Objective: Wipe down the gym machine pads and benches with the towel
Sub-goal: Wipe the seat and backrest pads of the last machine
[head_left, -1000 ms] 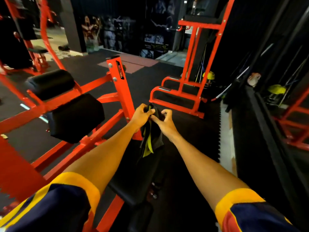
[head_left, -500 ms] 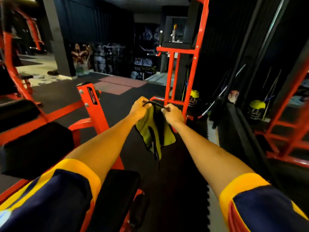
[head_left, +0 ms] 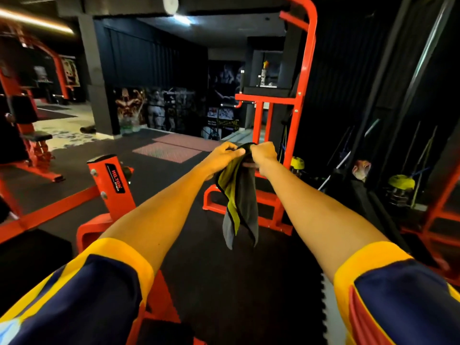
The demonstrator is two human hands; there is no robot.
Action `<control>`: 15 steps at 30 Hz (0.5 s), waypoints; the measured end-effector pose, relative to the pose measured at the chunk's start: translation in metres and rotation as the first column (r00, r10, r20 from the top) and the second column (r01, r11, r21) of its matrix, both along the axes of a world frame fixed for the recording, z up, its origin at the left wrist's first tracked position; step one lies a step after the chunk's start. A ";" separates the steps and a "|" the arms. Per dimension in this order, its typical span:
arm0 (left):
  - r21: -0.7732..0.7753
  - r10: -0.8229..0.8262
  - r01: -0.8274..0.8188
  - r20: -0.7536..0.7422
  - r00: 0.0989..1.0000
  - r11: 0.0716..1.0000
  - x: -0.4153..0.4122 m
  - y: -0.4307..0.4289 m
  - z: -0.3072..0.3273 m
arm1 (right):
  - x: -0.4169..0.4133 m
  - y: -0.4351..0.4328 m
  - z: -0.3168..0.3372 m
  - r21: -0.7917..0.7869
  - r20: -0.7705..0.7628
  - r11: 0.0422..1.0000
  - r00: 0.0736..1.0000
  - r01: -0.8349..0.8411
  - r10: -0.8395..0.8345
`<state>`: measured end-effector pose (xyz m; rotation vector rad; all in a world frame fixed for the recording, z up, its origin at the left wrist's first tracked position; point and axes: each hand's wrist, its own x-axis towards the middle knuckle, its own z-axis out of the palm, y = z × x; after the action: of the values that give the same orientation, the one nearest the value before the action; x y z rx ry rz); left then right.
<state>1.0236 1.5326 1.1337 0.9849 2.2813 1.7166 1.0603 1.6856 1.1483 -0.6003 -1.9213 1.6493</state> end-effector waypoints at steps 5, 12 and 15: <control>-0.167 -0.136 0.132 -0.011 0.991 0.977 -0.040 0.032 -0.007 | -0.048 0.034 0.010 -0.173 -0.030 0.980 0.995 -0.099 0.095; -0.464 0.129 -0.319 -0.396 0.909 0.827 -0.142 0.071 -0.011 | -0.124 0.118 0.019 -0.224 0.013 0.957 0.982 -0.183 0.190; -0.406 0.224 -0.331 -0.289 0.931 0.852 -0.186 0.087 -0.001 | -0.155 0.161 0.026 -0.087 0.105 0.960 0.956 -0.267 0.276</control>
<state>0.8377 1.6198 1.1330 0.8163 2.9128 1.0925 0.9057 1.8468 1.1739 -0.4850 -2.1132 1.8968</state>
